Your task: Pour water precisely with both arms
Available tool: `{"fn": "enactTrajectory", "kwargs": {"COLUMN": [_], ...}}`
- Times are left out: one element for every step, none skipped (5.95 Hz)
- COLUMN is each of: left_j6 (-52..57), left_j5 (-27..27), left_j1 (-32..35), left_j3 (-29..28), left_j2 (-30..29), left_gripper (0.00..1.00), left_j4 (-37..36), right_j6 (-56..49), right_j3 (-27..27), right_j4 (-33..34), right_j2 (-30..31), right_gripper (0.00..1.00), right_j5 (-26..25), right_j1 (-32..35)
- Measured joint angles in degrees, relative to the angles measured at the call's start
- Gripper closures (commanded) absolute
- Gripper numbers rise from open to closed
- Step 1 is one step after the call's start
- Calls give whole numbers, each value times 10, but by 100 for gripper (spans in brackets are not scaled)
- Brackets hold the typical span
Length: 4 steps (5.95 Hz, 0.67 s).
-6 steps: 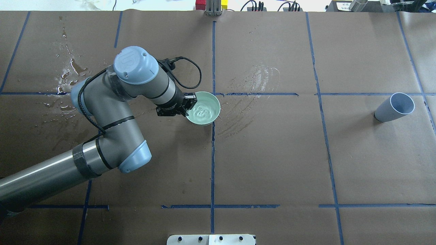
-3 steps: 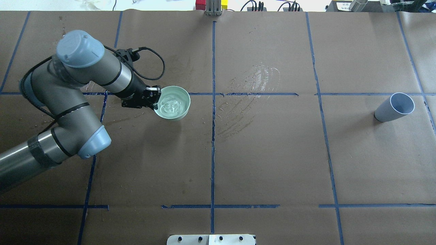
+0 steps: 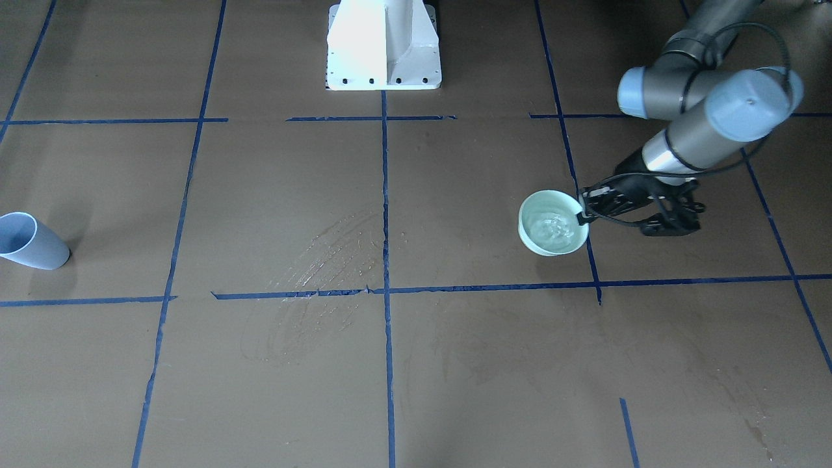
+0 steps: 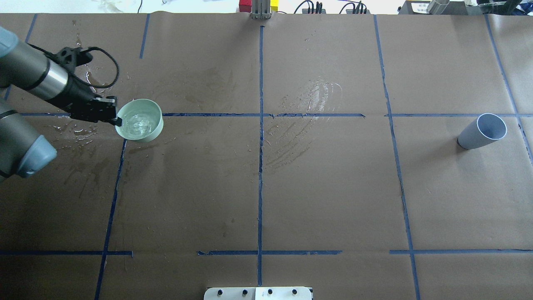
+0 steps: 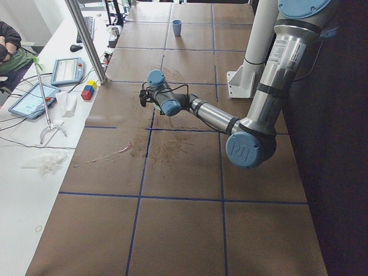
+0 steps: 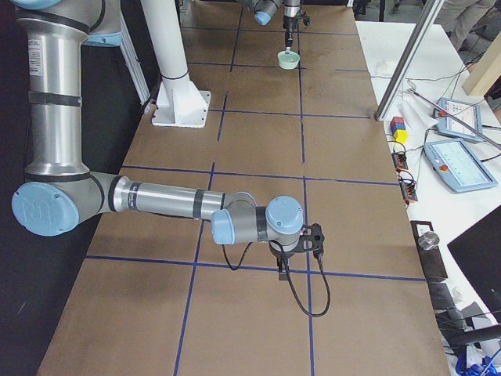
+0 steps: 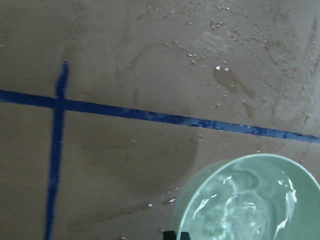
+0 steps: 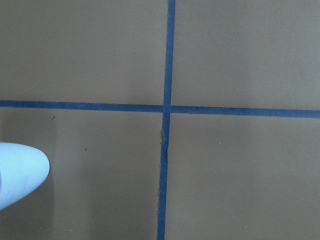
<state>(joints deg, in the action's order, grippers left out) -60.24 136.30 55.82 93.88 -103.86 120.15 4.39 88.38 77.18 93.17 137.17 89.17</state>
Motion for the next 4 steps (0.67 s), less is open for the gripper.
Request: {"fn": "enactTrajectory", "kwargs": {"left_j6": [44,85,126,166], "left_j5": [10,13,13,13], "left_j1": [22,39,53,64], "left_j3": [-3,-10,-19,-34], "left_j2": [45,83,111,129], "left_gripper": [100,100,100,100], "left_j4": [34,67,85,93], "right_j6": [0,0,0,0], "right_j3": [0,0,0,0], "right_j4": [0,0,0,0], "right_j2": [0,0,0,0], "right_gripper": [0,0,0,0], "right_j5": [0,-1,-1,-1], "right_j1": [0,0,0,0]}}
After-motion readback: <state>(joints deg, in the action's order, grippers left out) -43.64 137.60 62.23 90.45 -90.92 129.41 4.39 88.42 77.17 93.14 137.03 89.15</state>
